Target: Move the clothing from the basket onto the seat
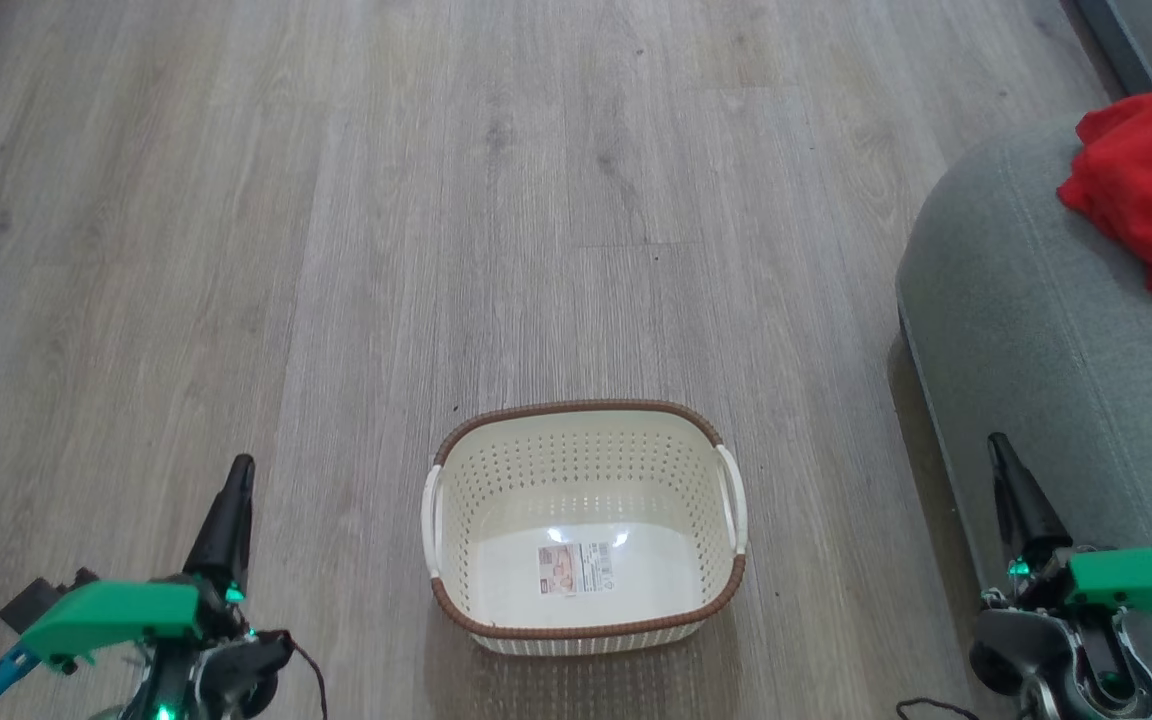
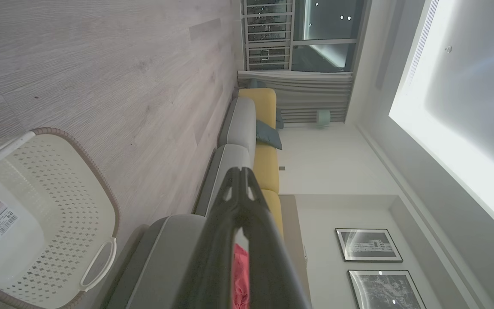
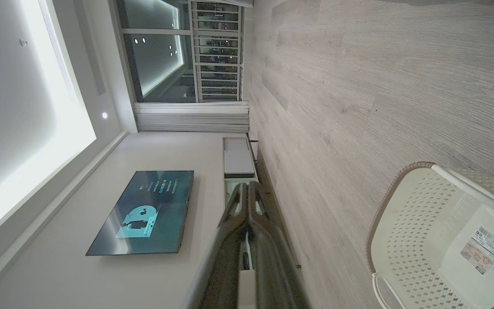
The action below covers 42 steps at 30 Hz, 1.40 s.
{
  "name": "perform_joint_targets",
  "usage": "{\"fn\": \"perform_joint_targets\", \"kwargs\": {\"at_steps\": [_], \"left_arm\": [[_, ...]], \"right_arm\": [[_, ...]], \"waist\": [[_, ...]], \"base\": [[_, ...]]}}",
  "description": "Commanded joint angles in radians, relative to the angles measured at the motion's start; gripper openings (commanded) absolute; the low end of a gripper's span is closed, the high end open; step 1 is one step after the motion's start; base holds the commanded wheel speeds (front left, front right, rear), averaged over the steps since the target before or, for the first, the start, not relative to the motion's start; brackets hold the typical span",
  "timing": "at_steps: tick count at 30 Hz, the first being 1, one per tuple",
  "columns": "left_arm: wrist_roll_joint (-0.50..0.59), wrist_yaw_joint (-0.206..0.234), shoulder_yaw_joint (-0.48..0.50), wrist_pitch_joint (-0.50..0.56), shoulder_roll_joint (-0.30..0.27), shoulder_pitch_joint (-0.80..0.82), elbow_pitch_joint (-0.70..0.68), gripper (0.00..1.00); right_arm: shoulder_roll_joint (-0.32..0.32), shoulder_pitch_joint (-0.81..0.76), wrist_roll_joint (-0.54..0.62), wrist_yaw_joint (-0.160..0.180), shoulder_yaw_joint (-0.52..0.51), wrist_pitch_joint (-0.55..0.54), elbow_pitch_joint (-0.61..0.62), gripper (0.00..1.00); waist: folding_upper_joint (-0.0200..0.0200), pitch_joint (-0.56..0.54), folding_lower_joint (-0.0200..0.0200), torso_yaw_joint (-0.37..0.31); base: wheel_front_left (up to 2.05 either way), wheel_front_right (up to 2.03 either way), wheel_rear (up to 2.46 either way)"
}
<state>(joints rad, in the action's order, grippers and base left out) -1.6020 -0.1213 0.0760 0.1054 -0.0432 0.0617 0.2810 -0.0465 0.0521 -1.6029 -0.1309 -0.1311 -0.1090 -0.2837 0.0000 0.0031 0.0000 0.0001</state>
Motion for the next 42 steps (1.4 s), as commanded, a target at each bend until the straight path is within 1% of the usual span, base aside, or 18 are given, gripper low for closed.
{"fn": "perform_joint_targets", "kwargs": {"at_steps": [1, 42], "left_arm": [[-0.006, -0.009, 0.038, 0.008, -0.007, 0.046, -0.035, 0.0], [-0.007, -0.009, 0.038, 0.008, -0.007, 0.046, -0.036, 0.0]], "right_arm": [[-0.004, 0.056, -0.006, 0.0, 0.017, -0.004, 0.039, 0.0], [-0.004, 0.056, -0.006, 0.0, 0.017, -0.004, 0.039, 0.0]], "waist": [[0.0, 0.0, 0.0, 0.0], [0.0, 0.0, 0.0, 0.0]], "base": [[0.0, 0.0, 0.0], [0.0, 0.0, 0.0]]}}
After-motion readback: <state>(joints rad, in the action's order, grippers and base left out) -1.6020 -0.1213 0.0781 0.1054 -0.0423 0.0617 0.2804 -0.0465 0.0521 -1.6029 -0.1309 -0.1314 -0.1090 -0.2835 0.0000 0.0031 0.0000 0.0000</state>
